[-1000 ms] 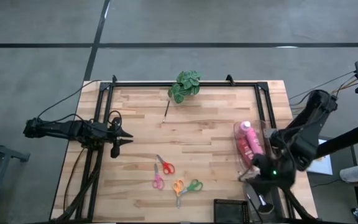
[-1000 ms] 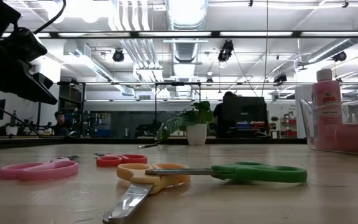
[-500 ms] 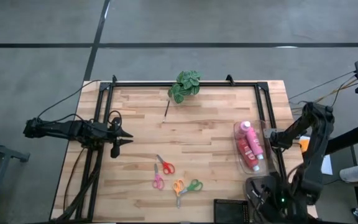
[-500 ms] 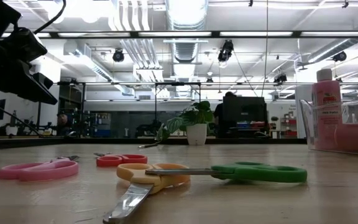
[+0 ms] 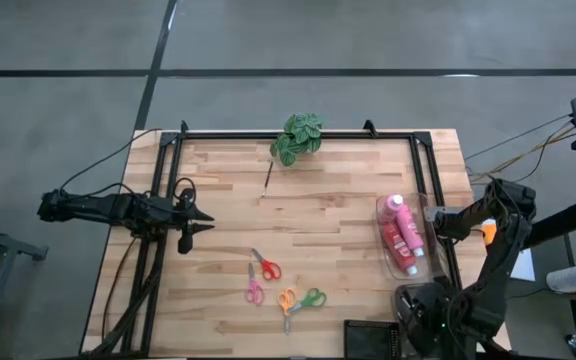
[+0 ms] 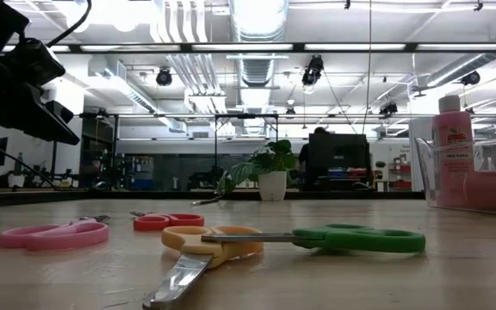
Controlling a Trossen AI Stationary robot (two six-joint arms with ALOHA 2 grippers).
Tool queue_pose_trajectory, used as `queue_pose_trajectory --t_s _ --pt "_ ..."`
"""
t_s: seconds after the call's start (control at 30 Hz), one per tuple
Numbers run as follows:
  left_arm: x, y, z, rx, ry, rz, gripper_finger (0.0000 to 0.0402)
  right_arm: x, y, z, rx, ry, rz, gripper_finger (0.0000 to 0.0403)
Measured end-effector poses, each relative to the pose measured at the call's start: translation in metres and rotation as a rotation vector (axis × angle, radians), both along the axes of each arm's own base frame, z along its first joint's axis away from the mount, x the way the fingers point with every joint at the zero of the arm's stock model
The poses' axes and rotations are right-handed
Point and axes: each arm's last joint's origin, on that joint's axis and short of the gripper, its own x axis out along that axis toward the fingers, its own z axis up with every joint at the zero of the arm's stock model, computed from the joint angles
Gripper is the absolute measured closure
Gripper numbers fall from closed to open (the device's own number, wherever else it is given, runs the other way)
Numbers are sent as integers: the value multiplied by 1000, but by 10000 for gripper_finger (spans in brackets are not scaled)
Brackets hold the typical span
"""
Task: Pick & Place Paint Supplies
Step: Put the black paint brush into the gray bin
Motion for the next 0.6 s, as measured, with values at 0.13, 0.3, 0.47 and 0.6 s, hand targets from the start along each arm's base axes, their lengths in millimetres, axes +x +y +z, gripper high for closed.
queue_pose_trajectory --t_s 0.13,0.3,0.47,0.6 --pt "0 0 0 0 0 0 296 -1 -2 4 9 -6 -15 388" --pt "0 0 0 0 0 0 296 -1 -3 4 8 -4 -22 387" --pt "0 0 0 0 0 0 296 -1 -3 3 5 -2 -35 352" --pt "0 0 0 0 0 0 296 -1 -3 4 4 -15 -31 310"
